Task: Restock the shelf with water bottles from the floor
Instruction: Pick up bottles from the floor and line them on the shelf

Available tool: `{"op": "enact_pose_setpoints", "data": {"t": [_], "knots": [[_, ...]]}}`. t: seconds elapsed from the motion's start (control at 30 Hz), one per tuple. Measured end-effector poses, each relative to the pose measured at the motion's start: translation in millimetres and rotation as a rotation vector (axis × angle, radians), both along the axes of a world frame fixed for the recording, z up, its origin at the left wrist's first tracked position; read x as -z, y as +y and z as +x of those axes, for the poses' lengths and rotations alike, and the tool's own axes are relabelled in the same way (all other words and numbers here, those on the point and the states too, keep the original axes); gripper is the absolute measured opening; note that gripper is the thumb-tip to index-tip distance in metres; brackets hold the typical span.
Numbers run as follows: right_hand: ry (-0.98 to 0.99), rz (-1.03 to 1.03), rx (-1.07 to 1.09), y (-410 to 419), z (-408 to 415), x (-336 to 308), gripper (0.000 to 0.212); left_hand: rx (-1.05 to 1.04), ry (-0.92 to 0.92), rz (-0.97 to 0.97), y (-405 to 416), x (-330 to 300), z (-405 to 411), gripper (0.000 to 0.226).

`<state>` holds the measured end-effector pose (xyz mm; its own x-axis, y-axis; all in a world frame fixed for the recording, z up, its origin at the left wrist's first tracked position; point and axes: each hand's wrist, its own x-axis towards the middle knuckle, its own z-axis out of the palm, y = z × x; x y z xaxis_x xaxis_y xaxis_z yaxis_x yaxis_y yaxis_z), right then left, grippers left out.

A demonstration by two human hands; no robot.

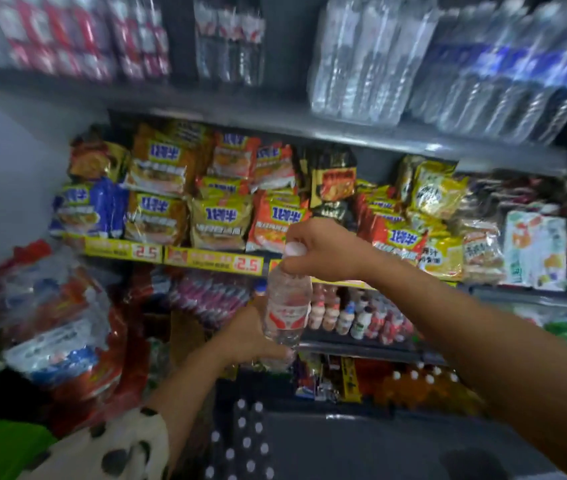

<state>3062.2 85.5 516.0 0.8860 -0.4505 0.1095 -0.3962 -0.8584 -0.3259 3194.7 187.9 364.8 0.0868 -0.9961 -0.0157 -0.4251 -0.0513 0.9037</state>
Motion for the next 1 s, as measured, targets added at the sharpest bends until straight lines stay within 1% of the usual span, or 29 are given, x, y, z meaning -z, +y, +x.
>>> {"op": "enact_pose_setpoints", "data": {"t": [0.1,0.17,0.23,0.3,0.37,0.57,0.67,0.73,0.83,0.93,1.0], "knots": [[-0.058,-0.003,0.014,-8,0,-45,0.028,0.011,-0.027,-0.025,-8,-52,6,0.055],[-0.101,0.030,-0.001,-10,-3,-70,0.021,0.017,-0.037,-0.032,-12,-80,13,0.052],[-0.158,0.029,-0.025,-12,-2,-91,0.020,0.043,-0.053,-0.038,-14,-108,18,0.051],[-0.213,-0.025,-0.028,-12,6,-110,0.021,0.069,-0.077,-0.052,-18,-134,25,0.051],[-0.249,-0.113,-0.017,-14,20,-134,0.025,0.052,-0.098,-0.073,-22,-161,32,0.051],[-0.403,-0.337,0.028,-23,60,-234,0.033,0.021,-0.209,-0.202,-44,-264,77,0.051],[-0.499,-0.374,0.073,-36,82,-275,0.034,-0.033,-0.254,-0.293,-57,-307,102,0.048],[-0.531,-0.378,0.096,-46,97,-295,0.038,-0.054,-0.251,-0.341,-70,-326,119,0.044],[-0.556,-0.425,0.124,-61,119,-313,0.033,-0.101,-0.251,-0.388,-93,-345,144,0.042],[-0.556,-0.447,0.132,-80,144,-318,0.037,-0.127,-0.260,-0.394,-116,-351,166,0.039],[-0.514,-0.430,0.147,-96,160,-315,0.034,-0.142,-0.268,-0.381,-134,-348,178,0.036]]}}
